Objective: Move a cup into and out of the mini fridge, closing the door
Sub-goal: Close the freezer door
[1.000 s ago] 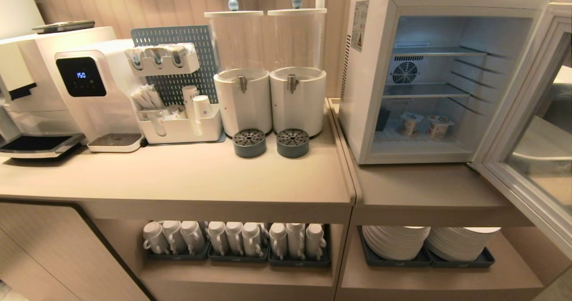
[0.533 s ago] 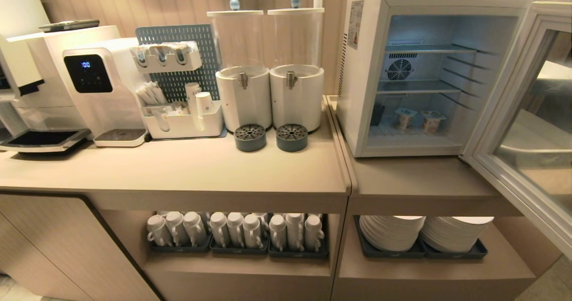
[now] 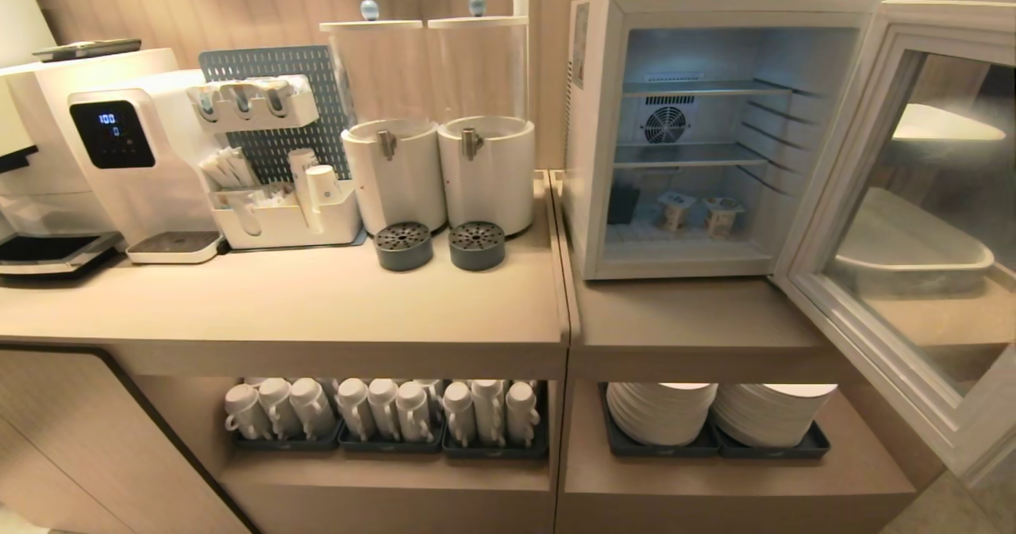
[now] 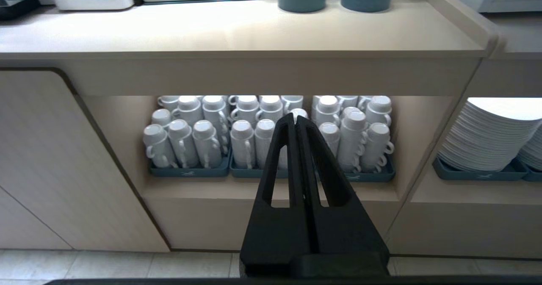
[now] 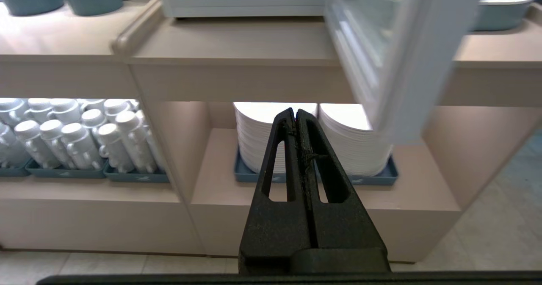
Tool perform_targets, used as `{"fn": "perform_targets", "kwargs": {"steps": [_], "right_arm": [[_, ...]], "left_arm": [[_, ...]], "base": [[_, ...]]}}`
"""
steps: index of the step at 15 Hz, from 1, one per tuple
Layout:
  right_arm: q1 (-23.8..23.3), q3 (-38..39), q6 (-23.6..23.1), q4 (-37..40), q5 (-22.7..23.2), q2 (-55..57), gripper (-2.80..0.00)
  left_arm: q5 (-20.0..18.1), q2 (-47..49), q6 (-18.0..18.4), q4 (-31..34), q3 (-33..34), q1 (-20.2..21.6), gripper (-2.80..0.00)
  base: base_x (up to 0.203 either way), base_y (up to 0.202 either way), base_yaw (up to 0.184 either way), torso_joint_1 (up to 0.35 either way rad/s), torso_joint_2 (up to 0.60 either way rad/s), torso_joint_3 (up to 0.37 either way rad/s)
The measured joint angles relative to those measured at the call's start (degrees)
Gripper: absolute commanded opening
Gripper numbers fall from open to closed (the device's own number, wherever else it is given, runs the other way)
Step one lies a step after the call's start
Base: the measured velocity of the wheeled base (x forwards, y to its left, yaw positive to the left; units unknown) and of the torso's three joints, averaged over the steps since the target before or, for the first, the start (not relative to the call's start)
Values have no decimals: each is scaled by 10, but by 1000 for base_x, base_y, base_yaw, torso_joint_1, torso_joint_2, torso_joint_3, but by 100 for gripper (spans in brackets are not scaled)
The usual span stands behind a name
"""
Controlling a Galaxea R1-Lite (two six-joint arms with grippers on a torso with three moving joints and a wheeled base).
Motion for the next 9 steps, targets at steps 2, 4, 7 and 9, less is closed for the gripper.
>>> {"fn": "perform_targets", "kwargs": {"steps": [2,4,7,9], "right_arm": [[0,0,0,0,0,0,-280],[0,0,0,0,0,0,-280],[0,0,0,0,0,0,-280],[0,0,0,0,0,0,-280]], "left_arm": [[0,0,0,0,0,0,-280],[0,0,0,0,0,0,-280],[0,0,0,0,0,0,-280],[0,0,0,0,0,0,-280]], "base": [[0,-192,-1,6,2,1],[0,-195,0,3,4,2],[0,-194,1,2,0,3],[0,-194,0,2,2,2]]}}
